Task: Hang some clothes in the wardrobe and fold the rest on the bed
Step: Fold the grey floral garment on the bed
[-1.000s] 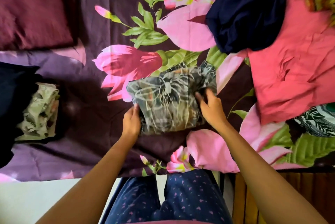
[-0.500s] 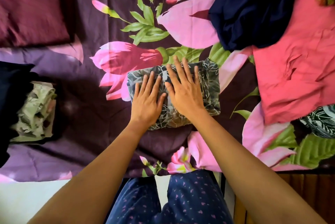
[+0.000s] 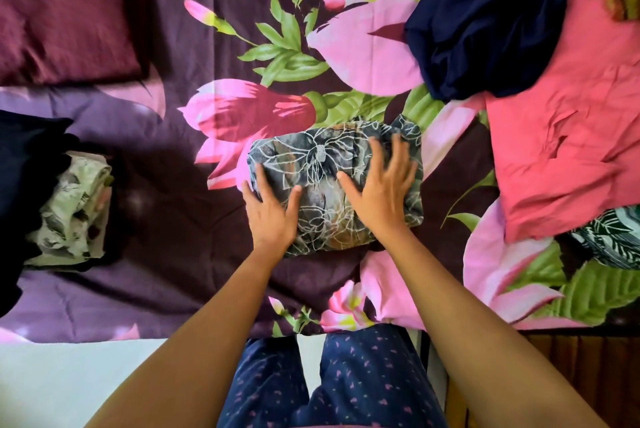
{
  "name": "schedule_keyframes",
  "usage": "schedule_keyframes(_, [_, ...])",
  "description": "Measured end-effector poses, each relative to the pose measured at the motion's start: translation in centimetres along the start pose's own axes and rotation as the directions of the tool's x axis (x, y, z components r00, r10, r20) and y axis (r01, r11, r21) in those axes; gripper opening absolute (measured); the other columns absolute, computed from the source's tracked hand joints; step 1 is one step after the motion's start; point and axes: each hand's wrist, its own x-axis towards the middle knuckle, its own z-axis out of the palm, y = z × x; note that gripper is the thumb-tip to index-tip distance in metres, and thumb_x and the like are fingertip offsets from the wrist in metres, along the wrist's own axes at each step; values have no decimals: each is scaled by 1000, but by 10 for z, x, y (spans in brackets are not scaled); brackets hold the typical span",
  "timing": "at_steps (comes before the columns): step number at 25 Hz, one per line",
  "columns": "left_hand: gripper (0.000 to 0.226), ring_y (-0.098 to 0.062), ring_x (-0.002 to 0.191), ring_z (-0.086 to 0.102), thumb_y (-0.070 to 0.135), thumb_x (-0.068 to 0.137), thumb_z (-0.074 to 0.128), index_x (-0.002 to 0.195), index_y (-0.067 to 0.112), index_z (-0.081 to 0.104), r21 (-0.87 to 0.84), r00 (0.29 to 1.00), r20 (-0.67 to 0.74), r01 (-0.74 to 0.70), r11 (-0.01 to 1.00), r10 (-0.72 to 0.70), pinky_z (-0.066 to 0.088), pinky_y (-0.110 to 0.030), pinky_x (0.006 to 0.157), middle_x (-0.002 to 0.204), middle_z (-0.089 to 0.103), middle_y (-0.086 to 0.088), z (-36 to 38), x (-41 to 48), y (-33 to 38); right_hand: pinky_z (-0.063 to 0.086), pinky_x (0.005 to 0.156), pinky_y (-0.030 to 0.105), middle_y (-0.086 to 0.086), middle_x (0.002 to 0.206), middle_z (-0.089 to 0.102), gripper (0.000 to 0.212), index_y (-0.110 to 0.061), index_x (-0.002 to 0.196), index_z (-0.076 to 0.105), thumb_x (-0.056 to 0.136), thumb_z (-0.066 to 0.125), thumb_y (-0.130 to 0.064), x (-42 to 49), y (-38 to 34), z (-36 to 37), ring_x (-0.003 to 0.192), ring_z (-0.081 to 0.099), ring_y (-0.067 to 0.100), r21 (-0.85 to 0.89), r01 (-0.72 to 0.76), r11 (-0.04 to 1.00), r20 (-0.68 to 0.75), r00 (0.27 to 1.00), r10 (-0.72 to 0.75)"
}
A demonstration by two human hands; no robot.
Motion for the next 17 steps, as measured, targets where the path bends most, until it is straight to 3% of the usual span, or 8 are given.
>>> schedule_keyframes(1, [82,-36,140,18,42,92,54,151,13,5,-117,998,-29,59,991,-63,15,-39,114,151,15,-26,-2,-2,0,7,111,60,27,153,12,97,-13,147,26,74,60,-67,-3,1,-3,142,11,42,59,-183,981,39,983,180])
schedule_keyframes(3, [85,-35,136,28,41,90,58,149,6,9,-249,978,-45,185,951,-202,23,-38,111,146,29,-25,-4,-4,0,4,114,56,25,154,-2,129,-15,151,3,57,71,-73,0,2,-11,143,3,40,170,-516,839,219,850,479])
schedule_keyframes(5, [83,-33,133,35,47,86,60,147,8,20,-285,941,-11,320,903,-337,28,-39,109,144,37,-20,-5,-2,0,15,114,53,23,153,2,143,-14,150,-8,49,76,-73,5,3,-19,141,14,39,197,-636,746,316,762,565])
schedule_keyframes(8, [65,-33,120,50,55,86,55,130,8,49,-313,885,44,453,835,-464,38,-39,103,129,55,-15,-10,9,-2,30,109,51,21,148,26,138,-9,150,0,53,82,-63,9,6,-21,133,36,37,296,-646,704,331,761,559])
schedule_keyframes(10, [59,-33,114,55,55,87,52,120,7,58,-338,891,66,444,830,-449,41,-42,101,123,60,-15,-13,13,-2,40,103,48,14,132,54,112,-7,141,36,53,82,-60,8,6,-22,121,52,32,368,-658,657,361,752,551])
schedule_keyframes(12, [51,-34,115,54,48,91,50,121,6,58,-337,920,57,383,860,-387,41,-40,100,123,60,-17,-18,10,1,48,94,41,9,112,67,74,-8,115,60,61,80,-55,5,-1,-30,108,61,29,363,-614,701,340,788,513])
schedule_keyframes(14, [46,-36,117,51,41,95,47,123,5,56,-296,944,15,319,900,-329,38,-37,97,125,58,-18,-26,1,7,47,93,37,10,115,65,57,-8,115,58,73,76,-43,3,-14,-40,109,59,29,375,-538,755,321,839,439])
schedule_keyframes(17, [41,-38,114,51,36,97,45,118,2,55,-301,959,-71,241,923,-274,38,-36,89,118,60,-20,-49,-13,10,44,96,40,12,122,60,53,-8,124,52,81,70,-34,-4,-38,-53,114,55,31,376,-380,845,270,917,293])
